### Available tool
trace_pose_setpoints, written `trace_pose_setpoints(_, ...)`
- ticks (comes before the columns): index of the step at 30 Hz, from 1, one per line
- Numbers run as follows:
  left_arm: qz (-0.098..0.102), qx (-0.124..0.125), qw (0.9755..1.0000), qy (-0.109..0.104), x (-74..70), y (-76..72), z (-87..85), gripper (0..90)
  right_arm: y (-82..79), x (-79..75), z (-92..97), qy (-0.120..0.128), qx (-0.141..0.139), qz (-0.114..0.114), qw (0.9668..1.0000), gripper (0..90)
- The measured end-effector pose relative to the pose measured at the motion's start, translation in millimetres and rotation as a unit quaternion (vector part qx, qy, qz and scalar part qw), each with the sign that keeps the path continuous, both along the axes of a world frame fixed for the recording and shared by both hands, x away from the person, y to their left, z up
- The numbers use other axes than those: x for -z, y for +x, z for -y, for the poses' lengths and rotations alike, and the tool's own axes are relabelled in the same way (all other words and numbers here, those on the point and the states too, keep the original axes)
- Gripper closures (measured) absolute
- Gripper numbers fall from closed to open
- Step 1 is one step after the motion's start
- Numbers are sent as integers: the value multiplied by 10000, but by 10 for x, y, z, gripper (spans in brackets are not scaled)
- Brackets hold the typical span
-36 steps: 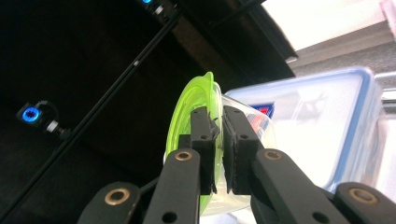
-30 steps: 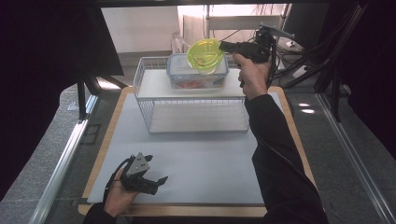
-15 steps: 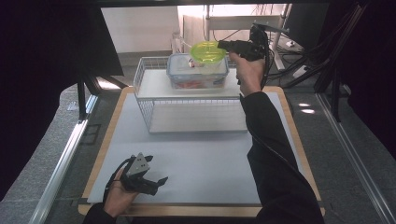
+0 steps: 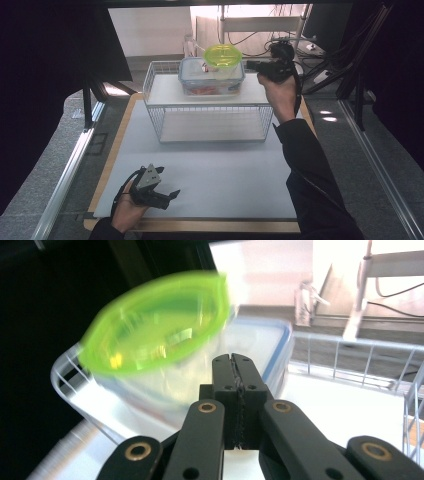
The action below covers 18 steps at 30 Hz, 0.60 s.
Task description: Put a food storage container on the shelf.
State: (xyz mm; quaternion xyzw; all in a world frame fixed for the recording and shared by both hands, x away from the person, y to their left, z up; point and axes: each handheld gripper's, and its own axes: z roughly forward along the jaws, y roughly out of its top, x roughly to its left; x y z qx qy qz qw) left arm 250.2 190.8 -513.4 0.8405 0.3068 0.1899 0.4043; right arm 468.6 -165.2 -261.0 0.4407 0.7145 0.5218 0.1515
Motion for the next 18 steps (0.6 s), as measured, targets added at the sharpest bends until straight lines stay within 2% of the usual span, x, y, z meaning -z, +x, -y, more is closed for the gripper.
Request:
trace_pose_setpoints(2,-5,5,10000,10,2,0,0,65,-31,65,-78,-270,-106,19,9996,900)
trace_pose_setpoints(7,-6,2,10000,-8,4,1,-3,65,-70,157,-288,-545,-397,22,9977,900)
trace_pose_setpoints(9,-5,5,10000,-10,4,0,-4,65,-75,167,-362,-661,-453,101,9967,900)
trace_pose_setpoints(18,-15,15,10000,-6,6,2,-6,65,11,191,-594,-651,-629,93,9959,900)
